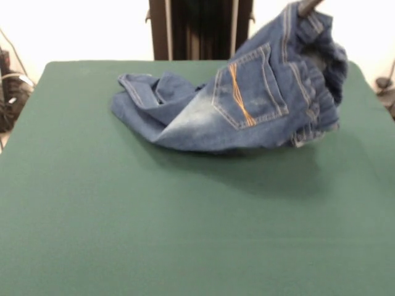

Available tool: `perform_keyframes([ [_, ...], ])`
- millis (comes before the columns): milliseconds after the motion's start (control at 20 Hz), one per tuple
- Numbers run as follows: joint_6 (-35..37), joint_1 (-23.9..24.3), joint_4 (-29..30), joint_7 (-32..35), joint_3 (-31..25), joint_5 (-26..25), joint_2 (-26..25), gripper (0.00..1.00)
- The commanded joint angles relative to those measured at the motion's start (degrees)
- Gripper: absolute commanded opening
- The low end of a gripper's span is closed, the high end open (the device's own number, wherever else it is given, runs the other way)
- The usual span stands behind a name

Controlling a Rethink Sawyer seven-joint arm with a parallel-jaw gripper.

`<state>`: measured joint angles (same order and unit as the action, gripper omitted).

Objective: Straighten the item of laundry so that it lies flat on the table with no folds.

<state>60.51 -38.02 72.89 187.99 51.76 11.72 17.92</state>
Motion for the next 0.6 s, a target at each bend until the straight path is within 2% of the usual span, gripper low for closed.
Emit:
perform_keyframes([
  [50, -0.52, -0.26, 10.60, -10.26, -6.26, -6.39, 9.08, 0.00],
  [600, 0.56, -0.10, 14.78, -9.02, -7.21, -10.66, 17.58, 0.00],
])
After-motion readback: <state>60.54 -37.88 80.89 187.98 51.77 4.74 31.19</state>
